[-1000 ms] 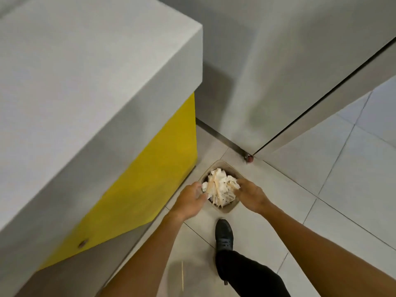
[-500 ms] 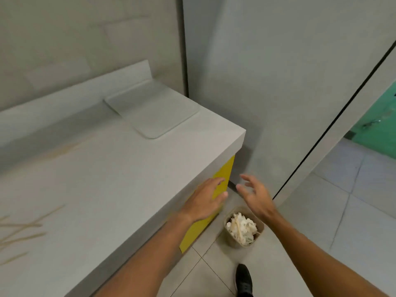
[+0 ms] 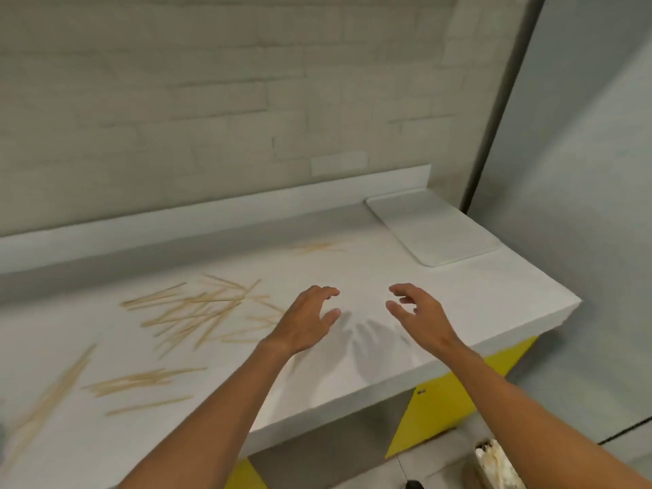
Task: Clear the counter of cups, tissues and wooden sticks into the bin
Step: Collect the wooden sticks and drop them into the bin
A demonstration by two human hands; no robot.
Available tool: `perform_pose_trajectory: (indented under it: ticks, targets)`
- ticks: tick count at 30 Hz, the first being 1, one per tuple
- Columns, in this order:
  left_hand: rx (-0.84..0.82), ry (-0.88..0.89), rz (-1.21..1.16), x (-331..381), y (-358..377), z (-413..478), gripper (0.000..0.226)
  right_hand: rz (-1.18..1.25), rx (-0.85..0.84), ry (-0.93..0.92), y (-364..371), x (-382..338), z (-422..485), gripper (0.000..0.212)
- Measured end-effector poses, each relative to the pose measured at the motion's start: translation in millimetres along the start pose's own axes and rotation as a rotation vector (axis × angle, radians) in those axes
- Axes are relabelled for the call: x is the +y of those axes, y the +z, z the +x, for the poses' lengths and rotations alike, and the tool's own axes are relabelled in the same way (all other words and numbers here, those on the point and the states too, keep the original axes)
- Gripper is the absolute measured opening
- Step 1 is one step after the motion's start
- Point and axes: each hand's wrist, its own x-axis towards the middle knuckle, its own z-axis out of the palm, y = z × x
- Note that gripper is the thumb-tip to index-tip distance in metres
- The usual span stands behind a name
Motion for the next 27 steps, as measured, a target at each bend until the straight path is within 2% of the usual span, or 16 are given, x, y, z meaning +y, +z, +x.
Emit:
perform_pose_trajectory:
  ticks: [6,8,11,16,21,24,27]
  targets:
    - [0.079,-0.261,0.04,-91,-55,-54,0.043,-0.125,-0.39,-0.058,91,-35,29,0.047]
    - [0.103,-0.325,0.049,-110,-68,-65,0.044,-0.193,-0.473,-0.081,116,-39,41,0.049]
    - [0.138,-0.401,0.044,-128,-83,-71,0.046,-0.245,-0.436,-0.116,140,-44,70,0.051]
    - [0.128,-0.451,0.078,-155,-101,-50,0.051,-0.34,-0.276,-0.111,163,-49,132,0.055]
    - [0.141,-0.474,0.057,-158,-96,-1,0.064,-0.499,-0.322,-0.066,172,-40,186,0.057]
    - [0.116,-0.519,0.161,-163,-88,30,0.073,-0.583,-0.336,-0.054,169,-30,216,0.058]
    - [0.12,-0.56,0.156,-169,-89,50,0.076,-0.667,-0.312,-0.045,166,-24,244,0.059]
